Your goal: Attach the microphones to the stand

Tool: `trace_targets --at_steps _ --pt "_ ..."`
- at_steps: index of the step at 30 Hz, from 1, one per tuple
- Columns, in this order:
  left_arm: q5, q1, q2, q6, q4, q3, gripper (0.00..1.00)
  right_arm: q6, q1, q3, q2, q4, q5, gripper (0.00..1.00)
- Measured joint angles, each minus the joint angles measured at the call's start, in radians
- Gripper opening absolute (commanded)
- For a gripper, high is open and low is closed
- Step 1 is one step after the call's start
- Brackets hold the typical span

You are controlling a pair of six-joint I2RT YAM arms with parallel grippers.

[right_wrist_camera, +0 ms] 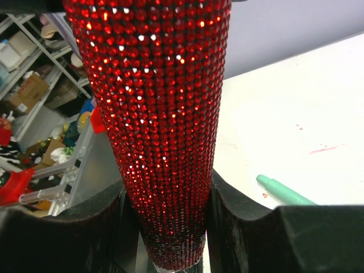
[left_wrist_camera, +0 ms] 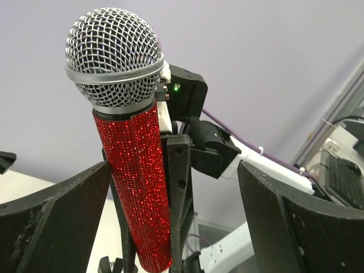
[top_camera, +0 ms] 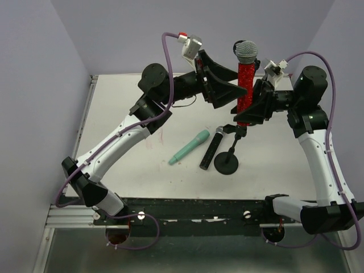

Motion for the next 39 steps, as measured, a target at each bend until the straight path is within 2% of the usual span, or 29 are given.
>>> trace_targets --at_steps 4,7,13,20,24,27,29,32,34,38,39 --pt "0.061 0.006 0.064 -0.003 -0.101 0.134 0.90 -0.004 -0.003 0.000 -0.013 0.013 0.000 0.05" --pt "0.093 0.005 0.111 -0.010 -0.134 0.187 0.90 -0.004 0.000 -0.003 -0.014 0.011 -0.001 0.05" --pt "0.096 -0.002 0.131 0.000 -0.209 0.192 0.89 -0.003 0.000 -0.011 -0.013 0.003 0.000 0.05" --pt "0.083 -0.009 0.134 0.013 -0.215 0.211 0.81 -0.003 0.000 -0.018 -0.012 0.000 -0.001 0.05" --pt "0.069 -0.011 0.140 0.018 -0.224 0.224 0.63 -0.007 0.000 -0.018 -0.011 0.004 -0.001 0.05" --pt "0.055 -0.011 0.150 0.026 -0.233 0.233 0.54 -0.008 0.000 -0.018 -0.011 0.004 -0.002 0.05" --pt "0.048 -0.011 0.157 0.029 -0.238 0.239 0.40 -0.010 0.000 -0.018 -0.011 0.004 -0.002 0.05" --pt "0.040 -0.010 0.162 0.033 -0.246 0.244 0.11 -0.011 0.000 -0.019 -0.011 0.004 -0.004 0.06" --pt "0.040 -0.011 0.166 0.035 -0.248 0.251 0.00 -0.017 0.000 -0.021 -0.011 0.008 -0.003 0.27" --pt "0.040 -0.010 0.166 0.037 -0.246 0.250 0.00 -0.017 0.000 -0.024 -0.013 0.008 -0.004 0.76" --pt "0.042 -0.010 0.165 0.040 -0.239 0.245 0.00 -0.017 0.000 -0.024 -0.015 0.005 -0.004 0.83"
